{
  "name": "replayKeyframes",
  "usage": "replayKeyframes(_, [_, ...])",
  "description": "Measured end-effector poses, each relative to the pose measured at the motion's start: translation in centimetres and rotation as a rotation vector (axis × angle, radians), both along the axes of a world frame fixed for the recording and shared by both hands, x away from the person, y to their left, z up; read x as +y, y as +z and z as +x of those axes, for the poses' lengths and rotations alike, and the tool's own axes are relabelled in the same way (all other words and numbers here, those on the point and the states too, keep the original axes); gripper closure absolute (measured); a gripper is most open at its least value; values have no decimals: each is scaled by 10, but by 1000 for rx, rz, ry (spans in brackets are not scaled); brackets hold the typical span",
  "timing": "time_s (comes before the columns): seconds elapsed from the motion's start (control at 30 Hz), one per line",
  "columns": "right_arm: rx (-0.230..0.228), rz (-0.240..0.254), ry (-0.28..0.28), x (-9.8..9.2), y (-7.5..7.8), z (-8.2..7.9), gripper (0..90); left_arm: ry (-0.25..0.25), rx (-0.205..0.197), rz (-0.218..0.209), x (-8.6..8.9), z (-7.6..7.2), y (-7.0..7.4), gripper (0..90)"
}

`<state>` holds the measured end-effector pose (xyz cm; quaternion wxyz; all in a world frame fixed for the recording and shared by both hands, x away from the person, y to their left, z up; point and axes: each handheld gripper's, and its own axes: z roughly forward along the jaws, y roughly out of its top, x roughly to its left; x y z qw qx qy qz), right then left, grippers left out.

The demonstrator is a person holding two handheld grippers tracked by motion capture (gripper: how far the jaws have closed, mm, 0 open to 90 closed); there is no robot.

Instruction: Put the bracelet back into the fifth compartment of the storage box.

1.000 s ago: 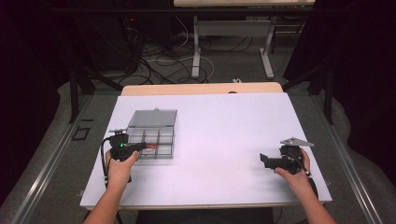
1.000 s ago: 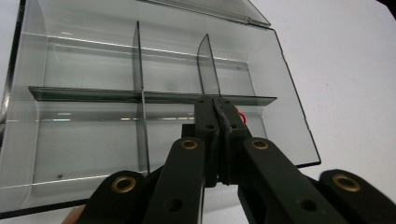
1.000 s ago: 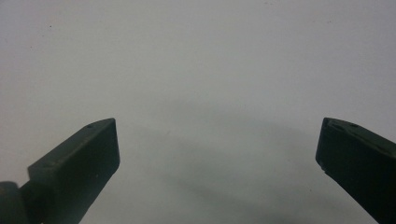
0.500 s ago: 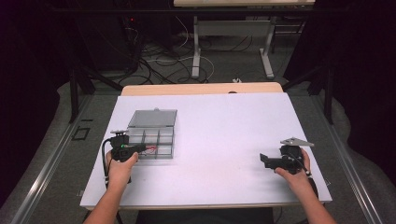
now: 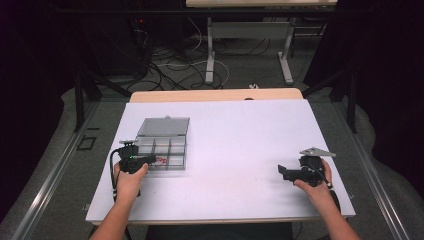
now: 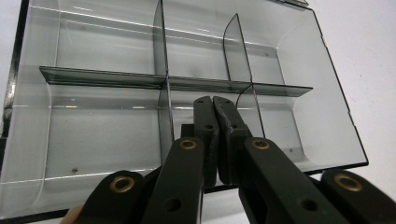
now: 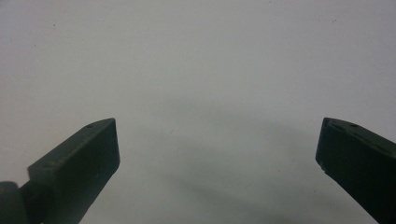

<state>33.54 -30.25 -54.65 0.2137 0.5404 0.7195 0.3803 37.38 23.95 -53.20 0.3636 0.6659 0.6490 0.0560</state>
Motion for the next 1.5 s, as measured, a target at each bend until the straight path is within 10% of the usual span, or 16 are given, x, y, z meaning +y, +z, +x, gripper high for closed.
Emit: replayKeyframes(1.5, [4, 2, -2, 0, -1, 0, 0, -17, -146, 26, 16, -25, 24, 453])
